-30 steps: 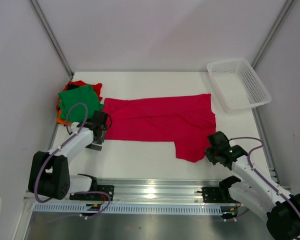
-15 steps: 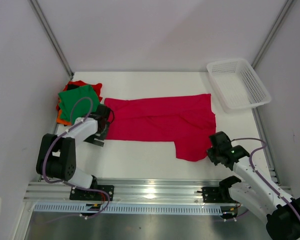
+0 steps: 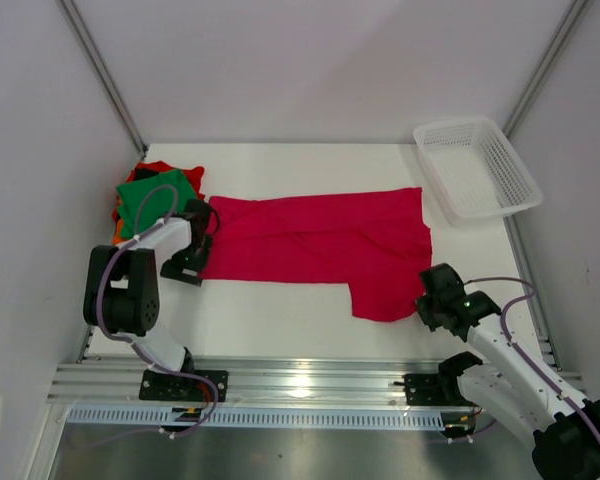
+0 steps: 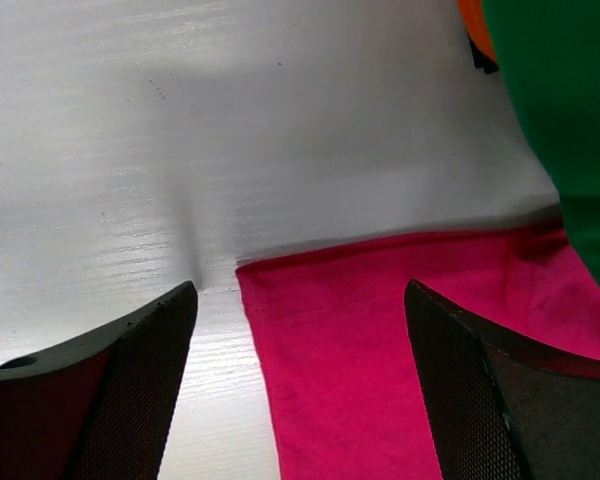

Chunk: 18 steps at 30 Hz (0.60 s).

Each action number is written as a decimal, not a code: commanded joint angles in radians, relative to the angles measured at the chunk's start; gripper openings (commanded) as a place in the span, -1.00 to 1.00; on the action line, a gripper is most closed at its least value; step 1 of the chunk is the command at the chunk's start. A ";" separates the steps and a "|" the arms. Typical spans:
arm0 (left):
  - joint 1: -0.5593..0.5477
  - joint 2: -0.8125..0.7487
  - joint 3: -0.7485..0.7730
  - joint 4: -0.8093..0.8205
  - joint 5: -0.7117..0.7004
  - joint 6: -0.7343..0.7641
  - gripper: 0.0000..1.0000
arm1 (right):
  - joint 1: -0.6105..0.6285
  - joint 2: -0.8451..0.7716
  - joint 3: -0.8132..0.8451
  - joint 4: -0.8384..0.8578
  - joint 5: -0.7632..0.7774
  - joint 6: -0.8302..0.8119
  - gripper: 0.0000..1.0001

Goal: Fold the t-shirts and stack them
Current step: Grap the side of the flattened tshirt closest away from the robot with both arms

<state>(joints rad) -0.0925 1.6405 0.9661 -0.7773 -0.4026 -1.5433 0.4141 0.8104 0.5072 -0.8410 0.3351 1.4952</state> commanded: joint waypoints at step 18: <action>0.048 0.088 0.117 -0.109 0.088 0.040 0.70 | -0.015 -0.005 0.030 0.003 0.036 0.050 -1.00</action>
<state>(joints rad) -0.0555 1.7615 1.1175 -0.8783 -0.3359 -1.5166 0.4049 0.8185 0.5076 -0.8326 0.3435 1.5230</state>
